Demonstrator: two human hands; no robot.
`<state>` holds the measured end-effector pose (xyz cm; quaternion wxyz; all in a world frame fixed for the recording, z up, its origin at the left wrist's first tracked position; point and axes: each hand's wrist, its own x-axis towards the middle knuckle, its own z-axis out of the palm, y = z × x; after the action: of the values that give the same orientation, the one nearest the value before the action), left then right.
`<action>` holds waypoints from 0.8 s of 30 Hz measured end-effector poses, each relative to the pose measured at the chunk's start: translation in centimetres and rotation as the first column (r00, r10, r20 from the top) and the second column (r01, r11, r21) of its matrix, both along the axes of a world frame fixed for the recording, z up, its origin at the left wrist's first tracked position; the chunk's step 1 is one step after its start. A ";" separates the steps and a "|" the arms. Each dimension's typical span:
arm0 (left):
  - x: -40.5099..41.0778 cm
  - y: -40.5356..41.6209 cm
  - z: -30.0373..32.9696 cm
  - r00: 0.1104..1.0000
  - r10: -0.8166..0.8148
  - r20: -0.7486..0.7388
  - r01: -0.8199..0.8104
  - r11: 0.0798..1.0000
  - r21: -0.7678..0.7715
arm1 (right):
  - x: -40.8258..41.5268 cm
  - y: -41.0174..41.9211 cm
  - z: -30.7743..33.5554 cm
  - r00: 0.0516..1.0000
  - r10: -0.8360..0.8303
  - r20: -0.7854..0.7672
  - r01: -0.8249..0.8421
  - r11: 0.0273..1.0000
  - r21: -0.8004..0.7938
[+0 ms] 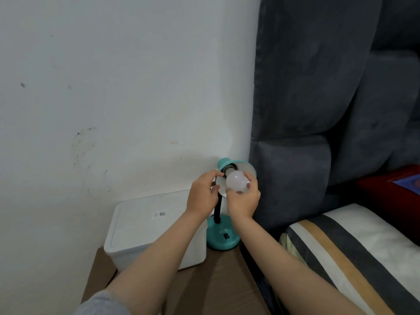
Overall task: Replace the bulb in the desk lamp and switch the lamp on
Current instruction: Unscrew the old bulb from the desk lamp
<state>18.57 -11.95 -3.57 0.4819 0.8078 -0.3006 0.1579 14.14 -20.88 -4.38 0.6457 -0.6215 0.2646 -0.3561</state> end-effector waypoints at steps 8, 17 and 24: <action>0.0 -0.1 0.0 1.000 0.018 -0.012 -0.018 1.000 -0.016 | -0.1 0.7 0.8 0.999 -0.033 0.004 0.033 0.997 0.074; -0.3 -0.1 0.0 1.000 0.018 0.000 -0.018 1.000 -0.003 | 0.0 1.0 1.2 0.998 -0.063 -0.002 0.063 0.986 0.155; -0.2 -0.1 0.2 1.000 0.017 -0.017 -0.017 1.000 -0.008 | -0.3 0.5 0.9 1.000 -0.005 0.018 0.004 0.997 0.071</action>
<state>18.37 -12.04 -3.42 0.4865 0.8096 -0.2888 0.1565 13.85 -20.36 -3.45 0.6689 -0.5942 0.2726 -0.3538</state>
